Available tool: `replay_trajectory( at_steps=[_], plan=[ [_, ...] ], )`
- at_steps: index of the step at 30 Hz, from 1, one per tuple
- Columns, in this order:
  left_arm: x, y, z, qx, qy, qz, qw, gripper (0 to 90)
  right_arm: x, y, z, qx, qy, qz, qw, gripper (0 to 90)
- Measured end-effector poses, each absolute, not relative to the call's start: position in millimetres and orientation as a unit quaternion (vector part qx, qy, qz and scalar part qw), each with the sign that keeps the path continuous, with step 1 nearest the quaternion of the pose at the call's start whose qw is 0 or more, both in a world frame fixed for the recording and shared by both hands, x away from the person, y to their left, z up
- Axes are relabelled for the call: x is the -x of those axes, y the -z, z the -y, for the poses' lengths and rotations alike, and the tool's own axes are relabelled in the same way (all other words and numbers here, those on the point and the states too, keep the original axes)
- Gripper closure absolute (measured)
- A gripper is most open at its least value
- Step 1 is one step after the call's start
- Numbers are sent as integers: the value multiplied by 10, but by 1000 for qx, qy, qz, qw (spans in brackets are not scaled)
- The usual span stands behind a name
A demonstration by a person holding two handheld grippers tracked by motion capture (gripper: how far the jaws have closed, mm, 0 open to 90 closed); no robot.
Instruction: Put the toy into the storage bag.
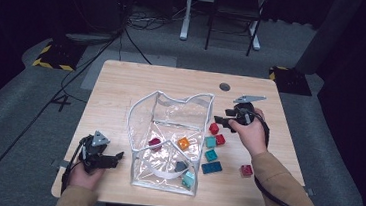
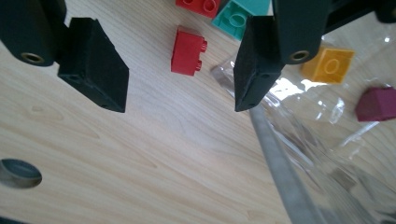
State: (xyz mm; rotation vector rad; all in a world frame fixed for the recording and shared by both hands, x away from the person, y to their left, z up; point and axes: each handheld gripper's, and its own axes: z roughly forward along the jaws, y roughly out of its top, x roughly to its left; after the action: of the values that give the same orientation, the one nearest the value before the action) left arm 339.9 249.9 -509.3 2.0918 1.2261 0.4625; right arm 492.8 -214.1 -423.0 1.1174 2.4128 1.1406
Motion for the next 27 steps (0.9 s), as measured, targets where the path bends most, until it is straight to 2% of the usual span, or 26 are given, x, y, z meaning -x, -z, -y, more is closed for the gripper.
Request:
replay_trajectory(
  at_steps=[17, 21, 27],
  plan=[
    [-3400, 5093, -2500, -800, -176, -469, 330, 185, -4990, 4704, 2045, -403, -351, -840, 90, 541],
    [-3400, 5092, -2500, -800, -176, -468, 330, 185, -4992, 4796, 2017, -407, -339, -844, 80, 665],
    [-3400, 5093, -2499, -800, -177, -469, 330, 185, -4979, 4722, 2049, -406, -336, -845, 87, 677]
  ],
)
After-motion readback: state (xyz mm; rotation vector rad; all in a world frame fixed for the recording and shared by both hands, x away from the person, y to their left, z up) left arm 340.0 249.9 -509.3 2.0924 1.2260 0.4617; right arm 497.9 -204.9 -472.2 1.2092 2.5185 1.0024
